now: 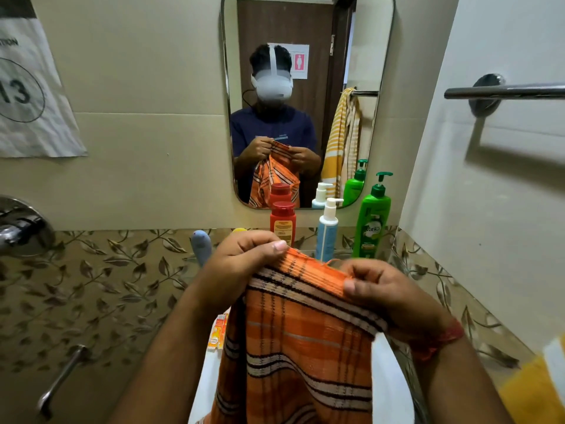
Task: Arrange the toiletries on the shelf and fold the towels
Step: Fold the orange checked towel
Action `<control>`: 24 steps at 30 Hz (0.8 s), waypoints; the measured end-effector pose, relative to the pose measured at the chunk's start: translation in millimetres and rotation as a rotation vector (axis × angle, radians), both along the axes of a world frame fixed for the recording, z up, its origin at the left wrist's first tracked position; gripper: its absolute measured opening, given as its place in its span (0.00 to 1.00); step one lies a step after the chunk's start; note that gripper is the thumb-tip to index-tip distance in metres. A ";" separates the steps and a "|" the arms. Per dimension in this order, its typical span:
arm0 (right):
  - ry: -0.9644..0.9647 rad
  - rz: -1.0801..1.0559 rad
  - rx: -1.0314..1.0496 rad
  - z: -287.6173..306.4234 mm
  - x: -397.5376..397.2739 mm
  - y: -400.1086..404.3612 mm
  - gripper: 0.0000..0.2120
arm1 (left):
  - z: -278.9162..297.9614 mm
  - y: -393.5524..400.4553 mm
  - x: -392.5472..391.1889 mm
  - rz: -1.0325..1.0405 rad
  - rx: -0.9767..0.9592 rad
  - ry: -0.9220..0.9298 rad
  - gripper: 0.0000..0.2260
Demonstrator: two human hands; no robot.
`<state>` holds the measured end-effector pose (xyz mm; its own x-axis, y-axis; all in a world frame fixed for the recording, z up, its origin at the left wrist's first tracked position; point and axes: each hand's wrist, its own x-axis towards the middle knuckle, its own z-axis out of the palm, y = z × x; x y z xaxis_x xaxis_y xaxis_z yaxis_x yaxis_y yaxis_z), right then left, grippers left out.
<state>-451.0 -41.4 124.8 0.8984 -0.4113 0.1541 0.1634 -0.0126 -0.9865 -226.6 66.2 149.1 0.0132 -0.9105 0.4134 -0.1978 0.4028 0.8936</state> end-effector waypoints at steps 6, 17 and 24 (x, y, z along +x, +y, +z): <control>0.074 -0.050 -0.053 7.8 2.6 1.1 0.18 | -9.0 -13.4 1.3 0.211 0.052 -0.124 0.10; 0.107 -0.213 -0.200 9.5 1.9 4.6 0.08 | -22.3 -19.1 0.5 0.118 -0.008 -0.024 0.09; 0.115 -0.345 -0.217 17.2 -14.1 0.9 0.11 | -40.3 -25.4 9.6 0.352 -0.011 0.129 0.14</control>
<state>-465.1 -40.4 142.0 0.7299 -0.6603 0.1768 0.0017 -0.2569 -0.9664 -217.0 40.9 108.8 0.3771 -0.8366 0.3974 -0.2118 0.3398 0.9163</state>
